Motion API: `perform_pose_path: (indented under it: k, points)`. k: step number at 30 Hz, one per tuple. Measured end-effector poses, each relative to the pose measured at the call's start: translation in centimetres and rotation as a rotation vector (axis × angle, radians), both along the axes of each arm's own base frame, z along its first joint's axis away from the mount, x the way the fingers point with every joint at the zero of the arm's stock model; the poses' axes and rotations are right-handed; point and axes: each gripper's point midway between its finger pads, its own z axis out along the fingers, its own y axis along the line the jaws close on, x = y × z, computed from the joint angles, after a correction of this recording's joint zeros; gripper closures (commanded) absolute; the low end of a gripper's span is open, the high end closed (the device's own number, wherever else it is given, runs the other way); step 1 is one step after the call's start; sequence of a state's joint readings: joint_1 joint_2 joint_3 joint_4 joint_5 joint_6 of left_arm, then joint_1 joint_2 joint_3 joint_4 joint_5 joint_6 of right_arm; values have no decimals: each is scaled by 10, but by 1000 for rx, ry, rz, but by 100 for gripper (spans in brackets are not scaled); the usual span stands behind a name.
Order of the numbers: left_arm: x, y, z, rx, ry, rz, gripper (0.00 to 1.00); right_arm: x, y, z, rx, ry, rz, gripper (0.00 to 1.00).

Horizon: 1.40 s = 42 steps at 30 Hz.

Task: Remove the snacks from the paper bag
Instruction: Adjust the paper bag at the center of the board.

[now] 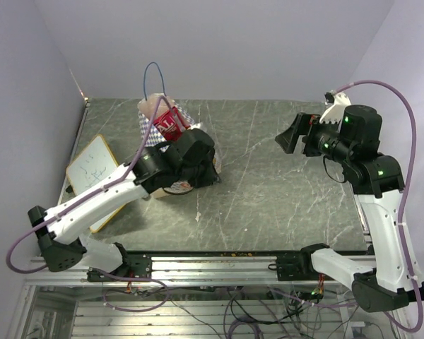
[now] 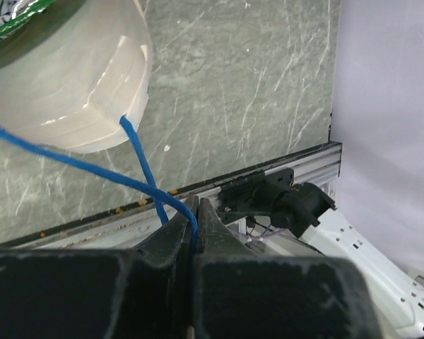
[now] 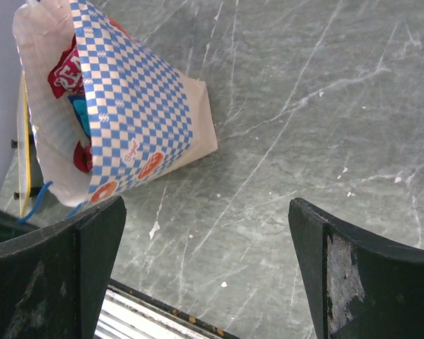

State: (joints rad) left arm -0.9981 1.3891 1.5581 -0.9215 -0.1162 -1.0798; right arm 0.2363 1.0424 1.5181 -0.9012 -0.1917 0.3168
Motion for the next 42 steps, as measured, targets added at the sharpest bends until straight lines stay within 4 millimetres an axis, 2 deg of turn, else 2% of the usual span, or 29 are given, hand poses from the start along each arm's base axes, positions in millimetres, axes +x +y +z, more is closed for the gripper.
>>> perform_pose_path:
  k: [3,8,12,16,20,24,26,29,31,35,38,40,42]
  points:
    - [-14,17,0,-9,-2,25,93,6,3,-1,7,6,6,1]
    - [-33,60,8,-56,-22,100,93,14,14,-4,63,3,27,5]
    - [-41,86,12,-67,-22,153,93,24,32,-14,152,34,72,5]
    - [-49,105,7,-59,-6,197,93,41,52,-27,228,81,108,5]
    - [-56,130,5,-57,-5,257,93,58,90,-44,248,140,171,4]
    - [-59,157,13,-68,-45,313,93,79,154,-59,219,180,281,3]
    - [-59,168,16,-58,-64,333,93,90,179,-69,210,193,316,3]
    - [-58,174,22,-44,-80,348,93,116,213,-77,213,191,345,3]
    - [-57,175,22,-35,-85,350,93,132,226,-78,226,184,345,4]
    - [-55,177,22,-12,-108,338,93,165,243,-77,251,161,319,13]
    - [-53,179,23,12,-134,324,93,188,252,-68,267,124,296,18]
    - [-51,179,23,34,-150,310,93,203,256,-63,268,93,277,31]
    - [-50,177,22,55,-160,291,93,211,258,-61,266,76,271,50]
